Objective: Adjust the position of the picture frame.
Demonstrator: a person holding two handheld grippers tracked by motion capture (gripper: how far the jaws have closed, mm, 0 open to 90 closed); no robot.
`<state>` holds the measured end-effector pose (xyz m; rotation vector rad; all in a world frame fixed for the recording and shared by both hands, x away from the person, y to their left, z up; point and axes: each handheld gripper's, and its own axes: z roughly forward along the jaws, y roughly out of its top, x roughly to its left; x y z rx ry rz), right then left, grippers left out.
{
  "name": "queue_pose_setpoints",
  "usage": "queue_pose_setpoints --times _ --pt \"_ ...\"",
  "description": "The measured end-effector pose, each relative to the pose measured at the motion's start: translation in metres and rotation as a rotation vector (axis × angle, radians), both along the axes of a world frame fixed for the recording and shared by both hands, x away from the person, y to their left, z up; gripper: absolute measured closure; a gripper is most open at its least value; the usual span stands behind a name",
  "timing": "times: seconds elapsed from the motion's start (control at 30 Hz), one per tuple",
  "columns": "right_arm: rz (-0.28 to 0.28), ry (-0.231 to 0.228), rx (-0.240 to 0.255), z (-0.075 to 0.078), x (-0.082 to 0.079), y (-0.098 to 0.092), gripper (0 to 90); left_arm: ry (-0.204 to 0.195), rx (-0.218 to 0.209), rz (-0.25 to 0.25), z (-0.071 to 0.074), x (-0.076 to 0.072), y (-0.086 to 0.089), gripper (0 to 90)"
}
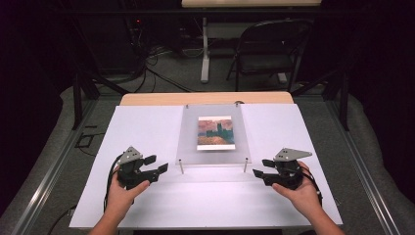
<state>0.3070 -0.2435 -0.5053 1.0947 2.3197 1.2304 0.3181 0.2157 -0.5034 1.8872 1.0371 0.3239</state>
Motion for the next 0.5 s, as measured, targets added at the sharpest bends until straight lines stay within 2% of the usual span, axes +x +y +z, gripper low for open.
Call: queue_pose_setpoints --times 0.07,0.13,0.37,0.5 --pt "-0.01 0.014 0.014 0.004 0.005 -0.001 44.1 0.0 0.011 0.01 0.004 0.008 0.0 36.2" --pt "-0.016 0.005 0.022 0.006 0.012 -0.001 42.5 0.001 0.015 0.026 0.007 0.015 0.0 35.9" --pt "-0.032 0.024 0.027 0.012 0.037 0.001 36.7 0.014 -0.015 0.039 0.019 0.037 -0.003 34.9" --pt "-0.072 0.024 0.043 0.016 0.05 0.002 29.6 0.031 -0.012 0.041 0.024 0.047 -0.006 34.9"
